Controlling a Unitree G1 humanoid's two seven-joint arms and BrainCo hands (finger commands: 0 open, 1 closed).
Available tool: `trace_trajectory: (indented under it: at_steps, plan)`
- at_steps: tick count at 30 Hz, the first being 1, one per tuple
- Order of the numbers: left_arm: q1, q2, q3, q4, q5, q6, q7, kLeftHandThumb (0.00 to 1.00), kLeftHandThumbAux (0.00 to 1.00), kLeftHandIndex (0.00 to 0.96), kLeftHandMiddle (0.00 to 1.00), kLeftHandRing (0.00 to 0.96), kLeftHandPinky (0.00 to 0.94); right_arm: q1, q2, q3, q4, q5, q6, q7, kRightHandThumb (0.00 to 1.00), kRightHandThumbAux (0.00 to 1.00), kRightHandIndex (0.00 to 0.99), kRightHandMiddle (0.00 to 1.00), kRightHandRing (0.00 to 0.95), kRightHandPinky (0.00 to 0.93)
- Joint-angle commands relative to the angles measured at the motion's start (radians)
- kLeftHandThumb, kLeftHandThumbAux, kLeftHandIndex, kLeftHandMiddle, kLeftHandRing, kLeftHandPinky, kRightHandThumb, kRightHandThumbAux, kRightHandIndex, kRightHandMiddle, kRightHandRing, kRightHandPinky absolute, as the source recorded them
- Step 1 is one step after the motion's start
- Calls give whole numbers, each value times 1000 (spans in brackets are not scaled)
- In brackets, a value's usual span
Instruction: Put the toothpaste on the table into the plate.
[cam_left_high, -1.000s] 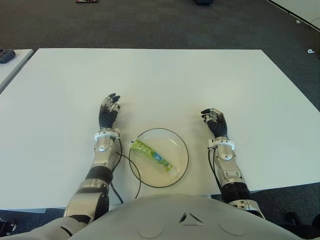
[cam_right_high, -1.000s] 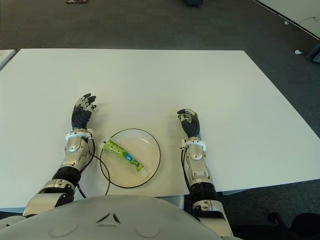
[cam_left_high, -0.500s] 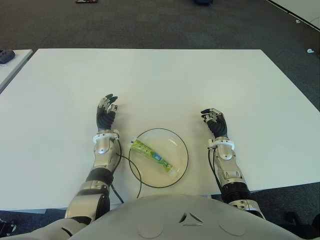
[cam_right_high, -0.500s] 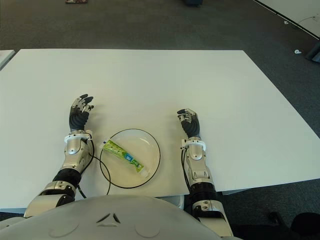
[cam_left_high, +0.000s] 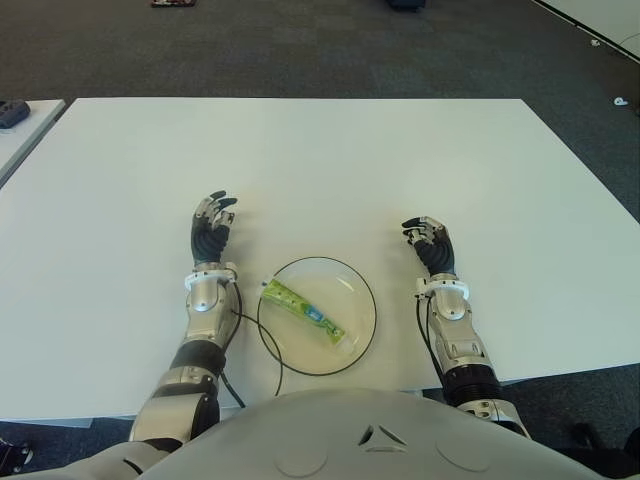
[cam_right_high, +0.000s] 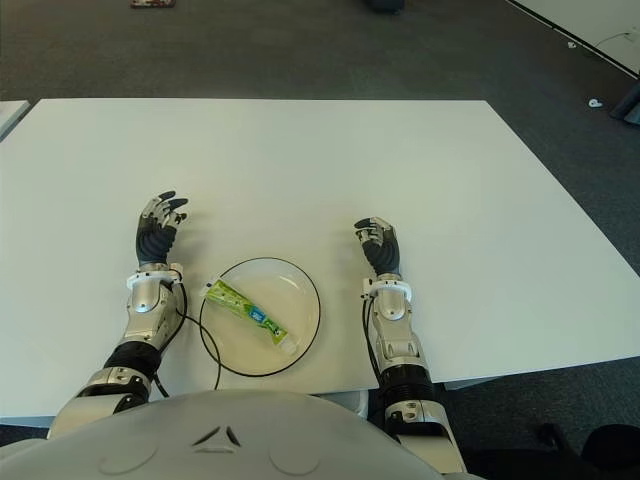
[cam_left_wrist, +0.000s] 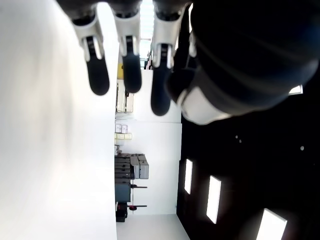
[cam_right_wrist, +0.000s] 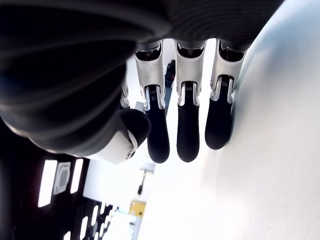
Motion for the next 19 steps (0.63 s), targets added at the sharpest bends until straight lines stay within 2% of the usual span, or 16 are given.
trace_trajectory:
  at_steps: [1,19]
  plan:
    - [67,-3,0,8,21,10,1,702,722,423,463,474,482,1,6,4,2,-4,19,2,707,730,418,409,396,414]
    - [130,43,-18,-76,74,74,-7,702,722,425,453,456,456,-5,30,17,-4,2,8,7,707,730,419,427,411,437]
